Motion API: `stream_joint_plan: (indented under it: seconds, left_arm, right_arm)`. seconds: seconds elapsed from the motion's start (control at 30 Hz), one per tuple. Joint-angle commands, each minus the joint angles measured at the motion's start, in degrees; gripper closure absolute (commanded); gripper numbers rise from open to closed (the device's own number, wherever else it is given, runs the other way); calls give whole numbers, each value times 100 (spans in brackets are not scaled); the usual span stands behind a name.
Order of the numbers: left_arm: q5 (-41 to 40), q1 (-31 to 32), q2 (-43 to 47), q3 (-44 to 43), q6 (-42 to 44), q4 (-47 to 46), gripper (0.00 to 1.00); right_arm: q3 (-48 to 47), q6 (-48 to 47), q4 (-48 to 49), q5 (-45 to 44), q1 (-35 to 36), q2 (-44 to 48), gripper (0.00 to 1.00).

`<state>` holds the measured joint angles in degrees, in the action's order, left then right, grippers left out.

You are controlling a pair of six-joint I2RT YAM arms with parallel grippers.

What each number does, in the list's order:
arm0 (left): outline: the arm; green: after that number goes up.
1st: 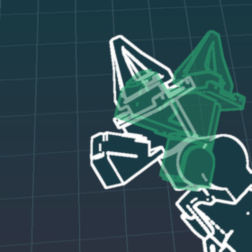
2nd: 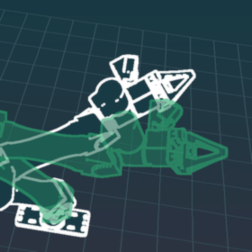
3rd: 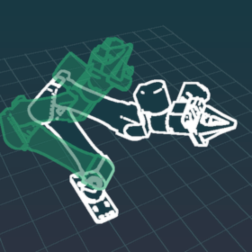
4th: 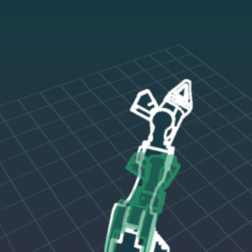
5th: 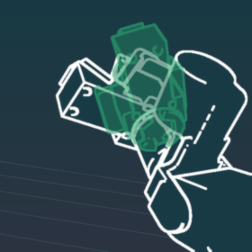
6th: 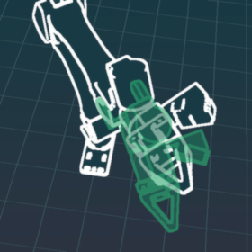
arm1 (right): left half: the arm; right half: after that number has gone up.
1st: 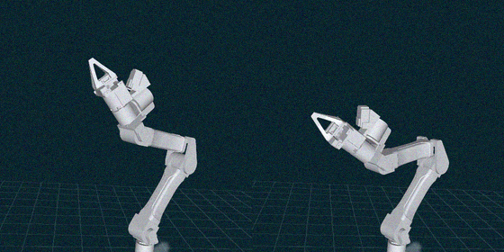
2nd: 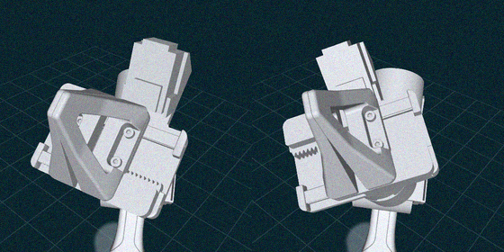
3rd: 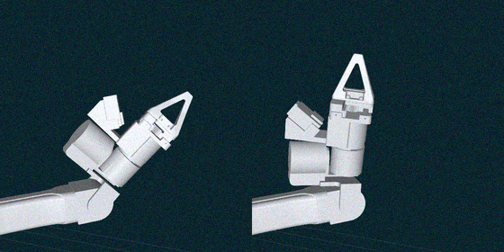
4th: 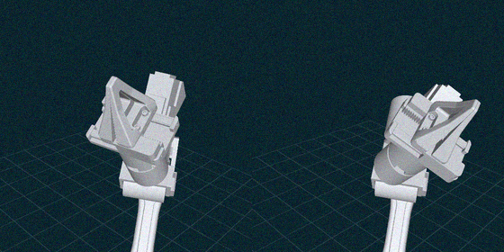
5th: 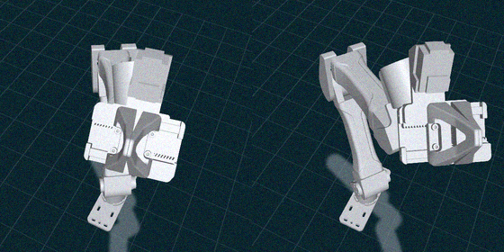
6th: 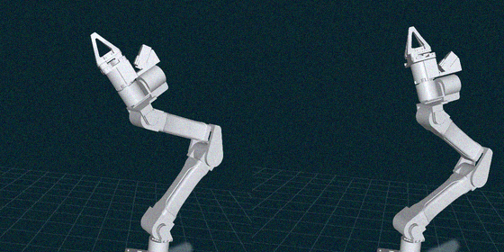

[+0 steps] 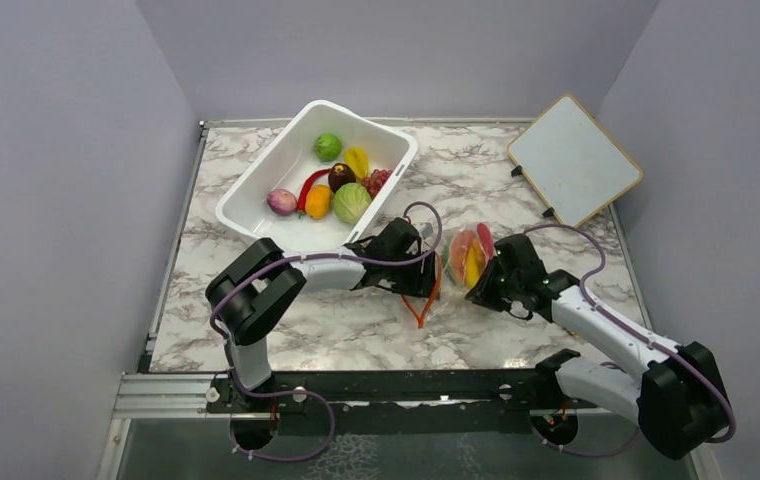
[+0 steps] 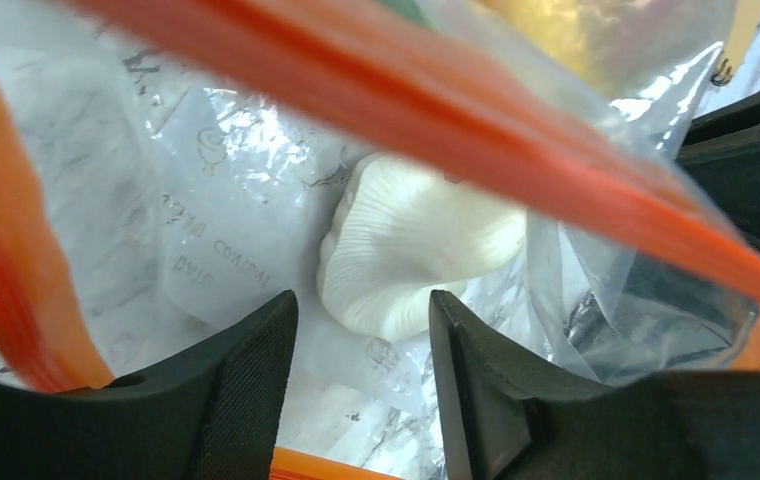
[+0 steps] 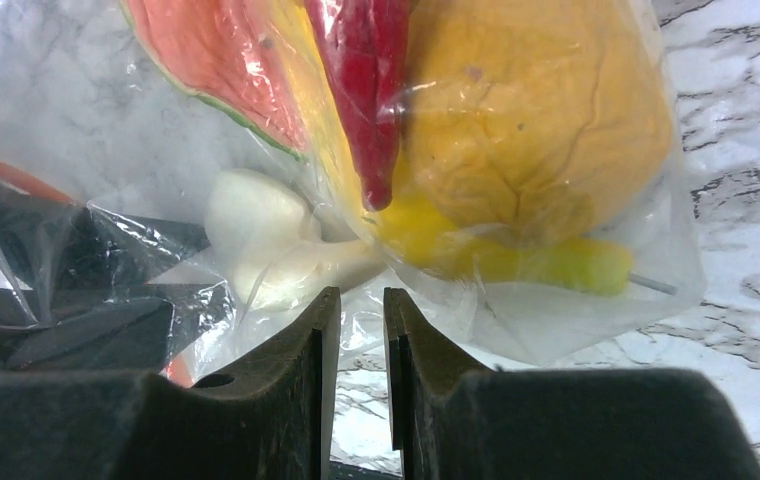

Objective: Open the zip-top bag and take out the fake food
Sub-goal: Pick up the fake vegetable from the zipper food storage bag.

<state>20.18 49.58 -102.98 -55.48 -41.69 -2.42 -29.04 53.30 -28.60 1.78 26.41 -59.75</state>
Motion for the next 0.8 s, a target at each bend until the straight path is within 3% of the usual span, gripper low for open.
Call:
stream_joint_plan:
  seconds: [0.0, 0.43, 0.63, 0.77]
  left_arm:
    - [-297, 16, -61, -209, -6, 379, 50]
    - [-248, 16, -156, -186, -203, 218, 76]
    - [-494, 14, 57, -138, -230, 206, 98]
    - [-578, 9, 188, -134, -232, 206, 100]
  right_arm:
    - [-264, -78, 168, -49, -13, -245, 76]
    - [-146, -295, 480, 573, -13, -768, 79]
    - [-294, -313, 225, 455, -13, -365, 79]
    - [-378, -407, 181, 409, -13, 14, 75]
